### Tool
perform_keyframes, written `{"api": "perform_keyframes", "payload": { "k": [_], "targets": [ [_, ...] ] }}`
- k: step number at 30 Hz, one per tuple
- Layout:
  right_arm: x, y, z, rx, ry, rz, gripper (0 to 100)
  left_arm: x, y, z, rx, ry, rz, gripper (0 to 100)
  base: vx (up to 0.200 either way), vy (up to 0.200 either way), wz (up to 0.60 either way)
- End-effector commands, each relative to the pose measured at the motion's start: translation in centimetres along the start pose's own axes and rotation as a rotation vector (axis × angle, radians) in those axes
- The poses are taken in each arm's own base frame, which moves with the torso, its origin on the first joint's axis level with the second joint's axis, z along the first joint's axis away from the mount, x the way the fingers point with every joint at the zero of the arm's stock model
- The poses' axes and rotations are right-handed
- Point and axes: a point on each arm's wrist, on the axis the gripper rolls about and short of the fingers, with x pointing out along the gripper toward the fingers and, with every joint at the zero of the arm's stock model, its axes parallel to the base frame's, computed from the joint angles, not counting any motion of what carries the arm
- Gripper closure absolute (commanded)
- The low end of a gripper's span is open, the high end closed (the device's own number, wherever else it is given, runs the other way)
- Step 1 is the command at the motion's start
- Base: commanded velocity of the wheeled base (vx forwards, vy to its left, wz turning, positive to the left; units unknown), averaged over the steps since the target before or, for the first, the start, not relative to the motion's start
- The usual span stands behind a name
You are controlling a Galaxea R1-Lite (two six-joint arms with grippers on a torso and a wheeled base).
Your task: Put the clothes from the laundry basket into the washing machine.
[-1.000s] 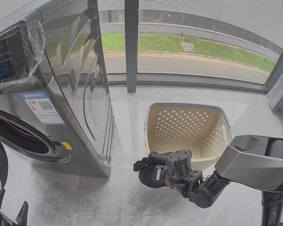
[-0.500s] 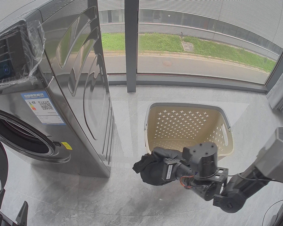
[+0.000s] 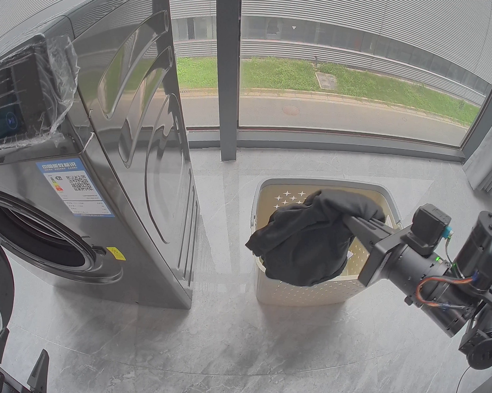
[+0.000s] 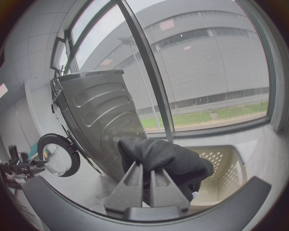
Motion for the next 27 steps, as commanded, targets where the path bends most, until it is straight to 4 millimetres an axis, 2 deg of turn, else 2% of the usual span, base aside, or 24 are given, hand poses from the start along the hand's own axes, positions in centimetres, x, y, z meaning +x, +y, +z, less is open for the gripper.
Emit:
{"api": "perform_keyframes", "payload": {
  "k": [1, 8, 23, 27],
  "targets": [
    [-2.36, -2.02, 1.51, -0.05, -0.065, -0.059, 100, 0.03, 0.01, -0.43, 0.003, 0.004, 0.0, 0, 0.0, 0.0, 0.0],
    [-2.9, -2.35, 0.51, -0.055, -0.026, -0.069, 100, 0.03, 0.01, -0.44, -0.003, 0.006, 0.0, 0, -0.171, 0.0, 0.0],
    [-2.93, -2.13, 0.63, -0.047, -0.034, -0.055, 100, 0.03, 0.01, -0.43, -0.001, 0.004, 0.0, 0, -0.2, 0.0, 0.0],
    [-2.94, -2.12, 0.7, -0.047, -0.037, -0.052, 100, 0.03, 0.01, -0.43, 0.0, 0.004, 0.0, 0, 0.0, 0.0, 0.0]
  ]
}}
